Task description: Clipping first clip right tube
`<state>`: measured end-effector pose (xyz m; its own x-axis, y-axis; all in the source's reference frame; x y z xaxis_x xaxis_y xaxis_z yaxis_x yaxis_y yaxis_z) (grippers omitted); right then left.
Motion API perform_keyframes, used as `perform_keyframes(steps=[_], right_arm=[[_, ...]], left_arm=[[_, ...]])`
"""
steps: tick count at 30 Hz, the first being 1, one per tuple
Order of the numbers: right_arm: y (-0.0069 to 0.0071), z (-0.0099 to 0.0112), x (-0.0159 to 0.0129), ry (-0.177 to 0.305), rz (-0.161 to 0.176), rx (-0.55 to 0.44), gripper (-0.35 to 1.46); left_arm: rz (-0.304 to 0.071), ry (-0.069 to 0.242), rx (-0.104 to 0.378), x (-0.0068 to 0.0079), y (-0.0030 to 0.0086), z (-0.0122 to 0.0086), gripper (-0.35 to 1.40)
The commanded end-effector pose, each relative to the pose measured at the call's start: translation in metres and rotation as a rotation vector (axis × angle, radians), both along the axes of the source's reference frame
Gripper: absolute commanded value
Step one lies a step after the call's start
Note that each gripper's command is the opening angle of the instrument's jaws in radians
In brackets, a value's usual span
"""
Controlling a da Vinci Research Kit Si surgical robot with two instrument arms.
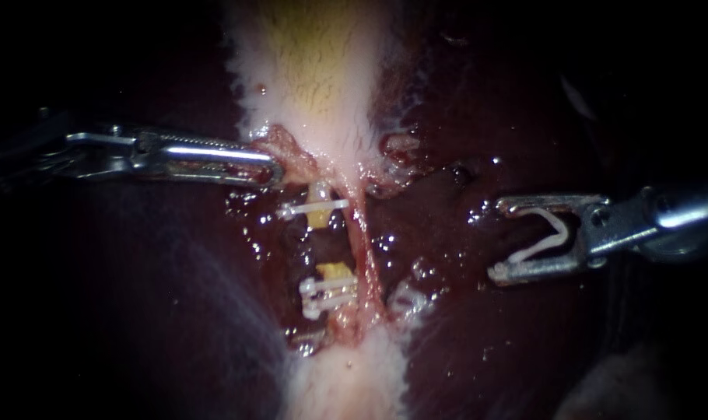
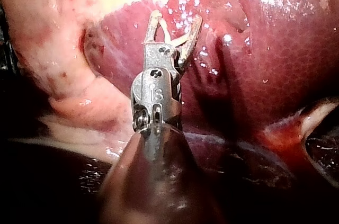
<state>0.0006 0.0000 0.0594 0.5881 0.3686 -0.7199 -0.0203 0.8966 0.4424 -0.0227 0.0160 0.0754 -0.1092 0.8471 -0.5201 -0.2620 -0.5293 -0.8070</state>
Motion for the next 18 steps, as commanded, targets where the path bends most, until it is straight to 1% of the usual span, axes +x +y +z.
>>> perform_keyframes(steps=[1, 4, 5, 9, 10, 13, 16, 18], right_arm=[[0.0, 0.0, 0.0, -0.001, 0.001, 0.0, 0.5], [0.0, 0.0, 0.0, -0.001, 0.001, 0.0, 0.5], [0.0, 0.0, 0.0, -0.001, 0.001, 0.0, 0.5], [0.0, 0.0, 0.0, -0.001, 0.001, 0.0, 0.5], [0.0, 0.0, 0.0, 0.0, 0.0, 0.0, 0.5], [0.0, 0.0, 0.0, 0.0, 0.0, 0.0, 0.5], [0.0, 0.0, 0.0001, -0.001, 0.001, 0.0, 0.5], [0.0, 0.0, 0.0003, 0.0, -0.001, 0.002, 0.5]], left_arm=[[0.001, -0.001, 0.0, 0.0002, 0.0001, -0.0002, -0.35], [0.009, -0.008, 0.007, 0.0011, 0.0006, -0.0011, -0.35], [0.006, -0.007, 0.009, 0.0015, 0.0009, -0.0016, -0.35], [-0.01, 0.0, 0.02, 0.0039, 0.0022, -0.004, -0.35], [-0.018, -0.003, 0.027, 0.0045, 0.0024, -0.0046, -0.35], [-0.031, -0.011, 0.019, 0.0058, 0.0028, -0.0064, -0.35], [-0.035, -0.017, 0.011, 0.0064, 0.0029, -0.0077, -0.35], [-0.037, -0.016, 0.011, 0.0063, 0.0027, -0.0081, -0.35]])
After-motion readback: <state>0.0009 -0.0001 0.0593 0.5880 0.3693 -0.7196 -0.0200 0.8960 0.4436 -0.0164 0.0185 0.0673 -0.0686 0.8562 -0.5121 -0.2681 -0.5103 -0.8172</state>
